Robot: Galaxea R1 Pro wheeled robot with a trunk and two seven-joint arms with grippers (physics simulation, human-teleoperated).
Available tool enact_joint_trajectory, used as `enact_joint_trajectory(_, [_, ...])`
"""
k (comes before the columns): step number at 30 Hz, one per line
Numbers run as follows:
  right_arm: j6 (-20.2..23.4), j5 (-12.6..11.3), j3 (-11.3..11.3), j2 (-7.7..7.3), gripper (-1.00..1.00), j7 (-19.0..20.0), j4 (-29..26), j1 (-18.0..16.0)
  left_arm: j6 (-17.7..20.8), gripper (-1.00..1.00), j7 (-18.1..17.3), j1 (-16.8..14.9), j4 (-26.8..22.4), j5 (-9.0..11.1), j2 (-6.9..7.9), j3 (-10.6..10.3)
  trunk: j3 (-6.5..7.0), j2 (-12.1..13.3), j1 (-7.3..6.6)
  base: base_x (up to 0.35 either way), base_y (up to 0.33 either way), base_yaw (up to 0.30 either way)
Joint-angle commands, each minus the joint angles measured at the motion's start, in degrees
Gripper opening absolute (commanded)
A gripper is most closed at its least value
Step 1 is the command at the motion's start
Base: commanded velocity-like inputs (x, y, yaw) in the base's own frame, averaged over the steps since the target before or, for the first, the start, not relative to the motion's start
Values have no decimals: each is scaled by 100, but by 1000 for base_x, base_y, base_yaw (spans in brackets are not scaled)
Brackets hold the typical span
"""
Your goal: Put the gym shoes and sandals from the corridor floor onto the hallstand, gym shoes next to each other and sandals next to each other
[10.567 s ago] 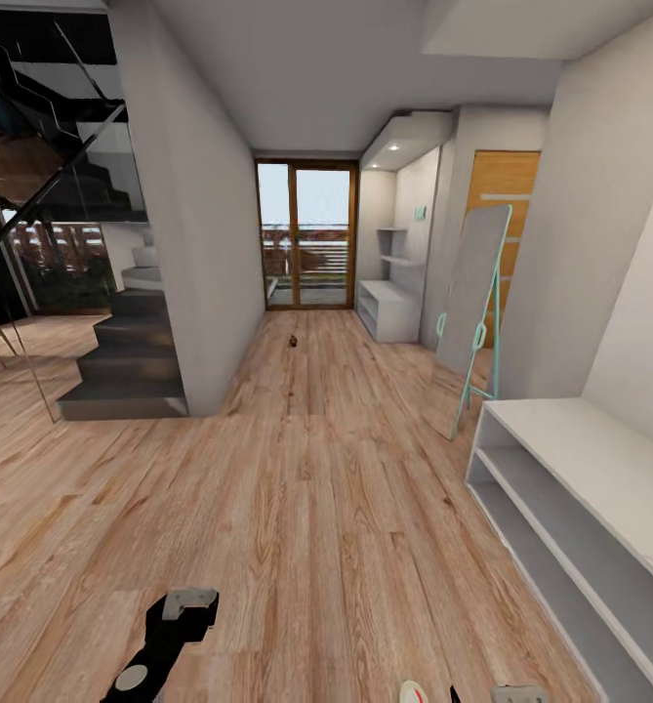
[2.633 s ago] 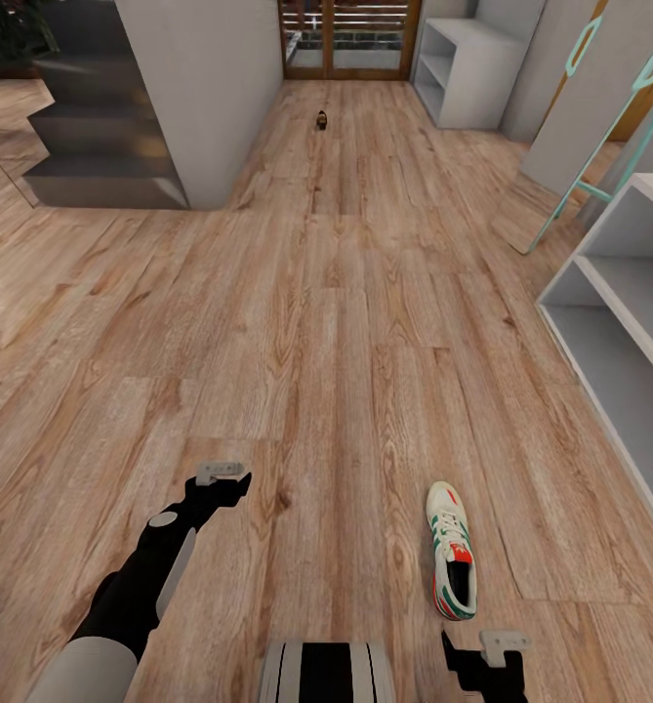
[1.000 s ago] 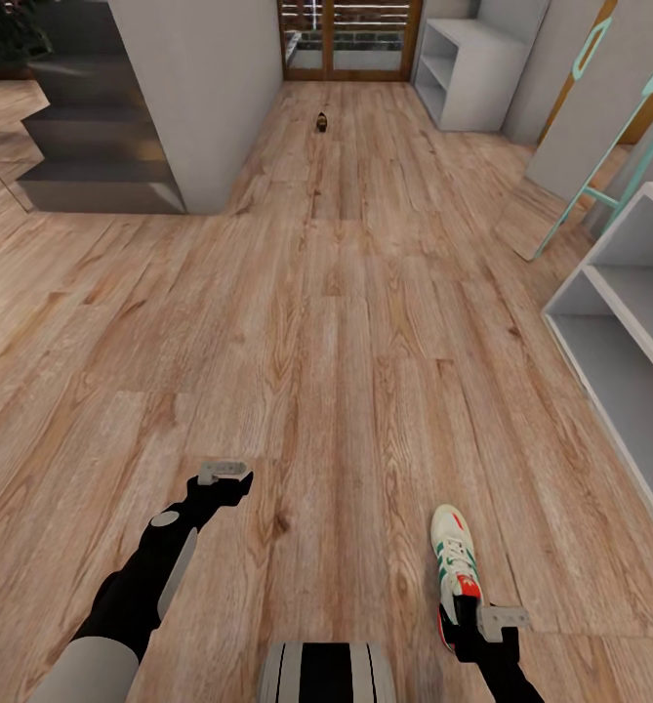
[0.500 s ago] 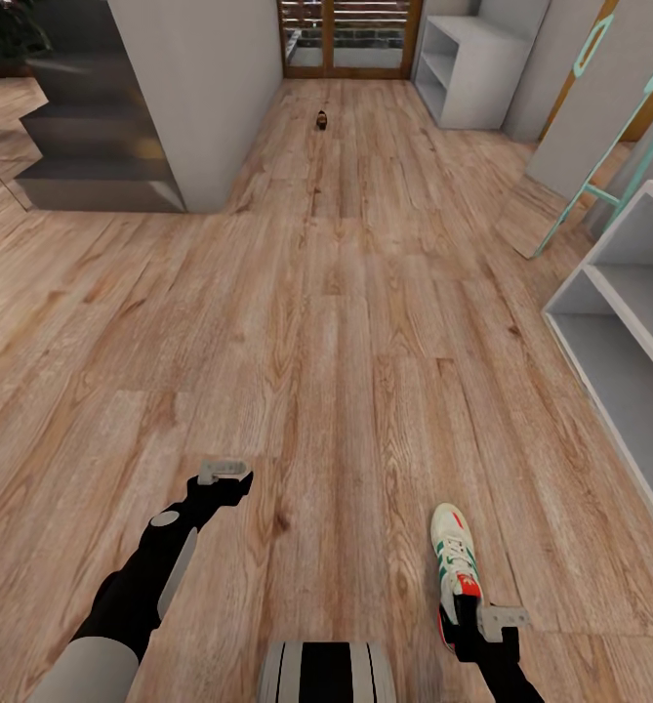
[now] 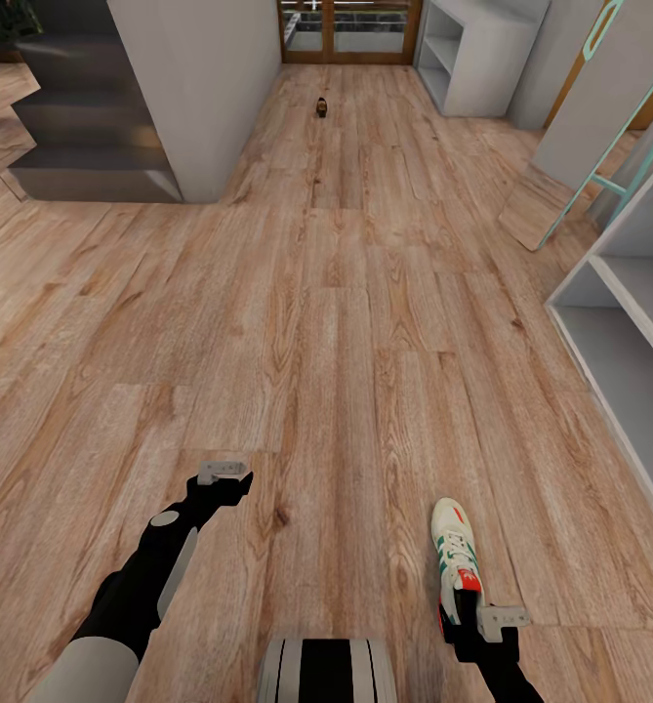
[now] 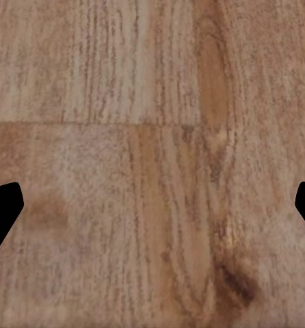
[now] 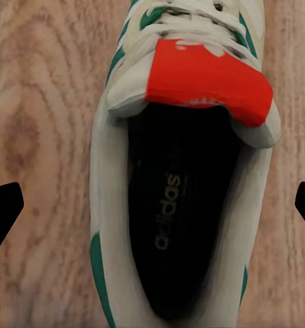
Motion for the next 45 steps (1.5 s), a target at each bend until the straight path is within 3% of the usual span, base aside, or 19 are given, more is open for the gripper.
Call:
enact_joint_trajectory(1, [-17,-2,-2,0,100,3,2,-1,34,100,-17,-1,-8,7,-1,5,-3,-1,-1,0,0,0])
enact_joint_trajectory(16, [-13,-2,-228,0,100,3,20,-1,29,100,-24,-1,-8,7,0,0,-3,-1,-1,0,0,0])
enact_joint_trajectory(31, [-16,-9,-272,0,100,3,220,-1,123,100,-12,-69,-250,14,-17,10,-64,-1,-1,0,0,0])
enact_joint_trajectory(41, [-17,-11,-266,0,100,3,233,-1,450,100,-9,-79,-632,16,-19,8,-297,-15,25,0,0,0])
enact_joint_trajectory(45, [-17,-6,-266,0,100,8,237,-1,525,100,-9,-79,-730,16,-18,6,-298,-15,25,0,0,0])
